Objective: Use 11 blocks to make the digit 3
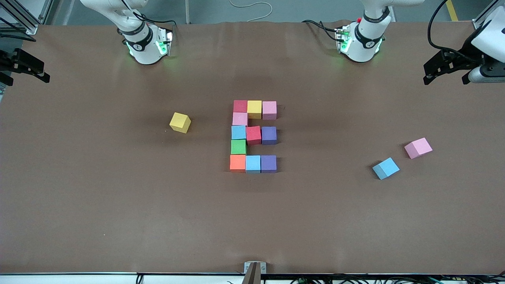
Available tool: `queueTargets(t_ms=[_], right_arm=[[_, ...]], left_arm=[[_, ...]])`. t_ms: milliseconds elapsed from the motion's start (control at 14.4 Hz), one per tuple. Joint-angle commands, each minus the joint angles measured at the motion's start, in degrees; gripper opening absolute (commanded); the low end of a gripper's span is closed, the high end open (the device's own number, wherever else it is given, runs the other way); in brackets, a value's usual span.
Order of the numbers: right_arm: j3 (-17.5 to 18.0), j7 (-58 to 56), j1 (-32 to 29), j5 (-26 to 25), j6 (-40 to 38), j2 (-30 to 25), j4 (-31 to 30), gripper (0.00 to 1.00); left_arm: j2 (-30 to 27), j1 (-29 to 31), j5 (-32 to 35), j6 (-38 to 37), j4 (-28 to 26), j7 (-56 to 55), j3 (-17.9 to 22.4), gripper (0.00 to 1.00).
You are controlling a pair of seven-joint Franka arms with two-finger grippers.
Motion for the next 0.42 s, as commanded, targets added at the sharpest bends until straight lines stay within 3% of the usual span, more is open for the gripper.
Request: queueTargets(t_ms=[0,347], right_arm=[[0.5,1.8,-0.5,0.5,-0.5,-1.2,-0.9,1.0],[0.6,1.7,-0.2,0.7,-0.1,-1.2,-0.9,1.0]], left_arm=[[1.4,0.1,0.1,-0.5,1.6,0.3,0.0,1.0],[1.3,0.1,0.1,-0.8,1.6,0.3,0.0,1.0]])
